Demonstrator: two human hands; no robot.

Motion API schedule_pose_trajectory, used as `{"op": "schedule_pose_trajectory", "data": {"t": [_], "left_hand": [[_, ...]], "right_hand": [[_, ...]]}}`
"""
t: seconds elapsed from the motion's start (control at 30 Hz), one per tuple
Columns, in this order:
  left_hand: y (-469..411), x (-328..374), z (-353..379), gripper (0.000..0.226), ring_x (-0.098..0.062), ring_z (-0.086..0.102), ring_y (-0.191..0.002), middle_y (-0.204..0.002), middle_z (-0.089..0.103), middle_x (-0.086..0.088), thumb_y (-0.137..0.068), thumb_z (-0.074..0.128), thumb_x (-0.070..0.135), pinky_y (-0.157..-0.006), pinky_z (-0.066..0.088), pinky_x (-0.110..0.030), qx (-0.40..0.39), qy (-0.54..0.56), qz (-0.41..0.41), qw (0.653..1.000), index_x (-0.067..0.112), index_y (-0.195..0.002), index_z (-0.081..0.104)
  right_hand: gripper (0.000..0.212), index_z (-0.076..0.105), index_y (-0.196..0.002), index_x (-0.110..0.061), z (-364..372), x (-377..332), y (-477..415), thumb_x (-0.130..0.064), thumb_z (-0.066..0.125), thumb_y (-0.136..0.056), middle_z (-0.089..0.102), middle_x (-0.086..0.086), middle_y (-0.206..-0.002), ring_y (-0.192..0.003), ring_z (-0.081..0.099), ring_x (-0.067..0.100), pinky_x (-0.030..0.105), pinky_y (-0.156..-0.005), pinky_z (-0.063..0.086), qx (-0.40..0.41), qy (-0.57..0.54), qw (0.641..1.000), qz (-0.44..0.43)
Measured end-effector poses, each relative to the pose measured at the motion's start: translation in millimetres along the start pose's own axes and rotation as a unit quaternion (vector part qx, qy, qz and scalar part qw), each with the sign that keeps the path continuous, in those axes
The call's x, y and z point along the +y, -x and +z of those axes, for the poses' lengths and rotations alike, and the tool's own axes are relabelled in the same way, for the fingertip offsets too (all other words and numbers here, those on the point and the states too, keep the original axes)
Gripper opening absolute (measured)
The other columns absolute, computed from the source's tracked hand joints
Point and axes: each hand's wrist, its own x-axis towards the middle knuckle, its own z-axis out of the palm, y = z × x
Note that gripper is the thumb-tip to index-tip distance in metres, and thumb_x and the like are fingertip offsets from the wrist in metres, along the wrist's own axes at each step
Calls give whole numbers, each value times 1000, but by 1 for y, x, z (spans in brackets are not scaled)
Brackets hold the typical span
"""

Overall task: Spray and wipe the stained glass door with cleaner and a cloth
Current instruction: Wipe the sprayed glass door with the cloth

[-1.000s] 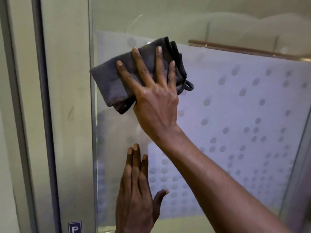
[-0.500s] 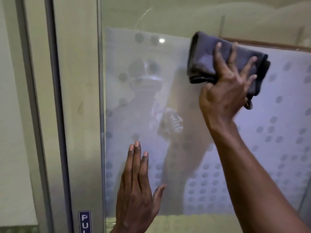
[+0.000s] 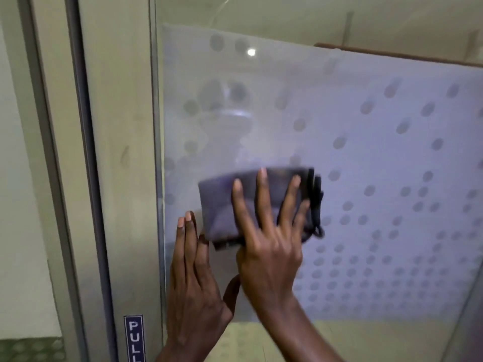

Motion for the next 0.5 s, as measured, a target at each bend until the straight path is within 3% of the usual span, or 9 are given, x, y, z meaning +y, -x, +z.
{"op": "schedule_pose_trajectory", "data": {"t": [0.07, 0.13, 0.2, 0.27, 0.37, 0.5], "left_hand": [[3, -6, -4, 104, -47, 20, -170, -181, 19, -28, -94, 73, 54, -140, 21, -50, -2, 19, -6, 1000, -7, -165, 27], [7, -15, -10, 108, -45, 17, -171, -182, 17, -27, -91, 73, 58, -141, 16, -46, -18, 9, -10, 1000, -5, -166, 26], [10, -24, -13, 115, -44, 16, -171, -182, 17, -27, -88, 83, 57, -142, 16, -43, -29, -11, -15, 999, -5, -166, 27], [11, -29, -15, 119, -44, 17, -171, -182, 18, -27, -84, 90, 55, -141, 19, -44, -30, -17, -23, 999, -6, -165, 28], [10, -29, -17, 113, -43, 17, -171, -182, 19, -27, -91, 78, 62, -140, 20, -44, -30, -6, -26, 999, -5, -166, 27], [10, -29, -19, 113, -39, 16, -173, -183, 17, -23, -92, 69, 68, -142, 13, -35, -36, -2, -35, 999, -3, -168, 25]], "right_hand": [[64, 36, -168, -32, 4, 2, 35, -7, 30, -110, 28, 8, -179, -165, 13, 54, 75, -127, 26, -20, -14, 1000, 14], [64, 40, -167, -31, 5, 5, 42, -11, 42, -106, 31, 8, -178, -165, 14, 54, 76, -127, 23, -34, -24, 999, 13], [54, 46, -164, -30, 3, 3, 28, -17, 42, -111, 36, 9, -176, -164, 17, 55, 76, -128, 21, -21, -35, 999, 9], [50, 52, -160, -29, 0, -2, -5, -20, 38, -113, 41, 9, -173, -162, 21, 56, 76, -127, 22, 11, -43, 999, -5], [53, 53, -159, -31, -7, -15, -81, -27, 52, -107, 42, 8, -172, -162, 22, 57, 74, -128, 20, 33, -36, 999, -20], [57, 41, -165, -38, -14, -38, -163, -43, 40, -109, 32, 3, -178, -165, 12, 53, 74, -131, 9, 26, -24, 999, 0]]}}
